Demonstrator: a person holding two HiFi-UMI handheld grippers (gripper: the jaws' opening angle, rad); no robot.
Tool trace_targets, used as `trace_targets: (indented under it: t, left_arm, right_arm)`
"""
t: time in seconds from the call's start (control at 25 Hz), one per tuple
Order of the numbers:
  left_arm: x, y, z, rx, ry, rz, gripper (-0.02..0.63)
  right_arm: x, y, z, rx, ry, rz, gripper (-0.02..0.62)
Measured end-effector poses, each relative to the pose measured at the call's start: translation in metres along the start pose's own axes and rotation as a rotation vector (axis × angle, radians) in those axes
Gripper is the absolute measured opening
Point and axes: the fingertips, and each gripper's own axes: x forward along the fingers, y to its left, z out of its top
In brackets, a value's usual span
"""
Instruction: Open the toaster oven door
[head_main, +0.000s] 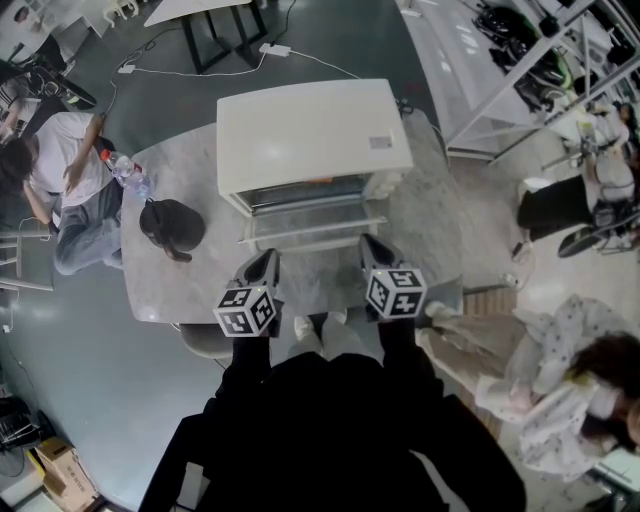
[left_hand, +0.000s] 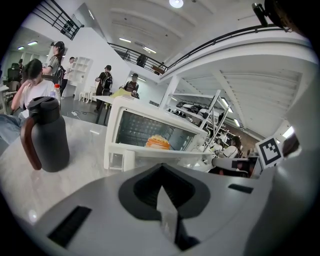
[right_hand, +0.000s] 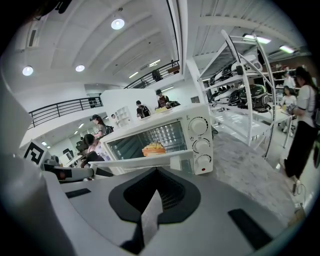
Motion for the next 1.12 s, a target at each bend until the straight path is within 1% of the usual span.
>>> trace_targets:
  t: [0.6, 1.12]
  left_arm:
    - [-0.003, 0.000, -0.023, -0.009, 0.051, 0.000, 0.003]
    - [-0.002, 0.002, -0.048, -0.011, 0.113, 0.000, 0.003]
  right_arm:
    - [-0.005, -0.003, -0.023, 0.013, 0.040, -0.012, 0.003]
    - [-0.005, -0.010, -0.045, 0.021, 0.086, -0.035, 0.003]
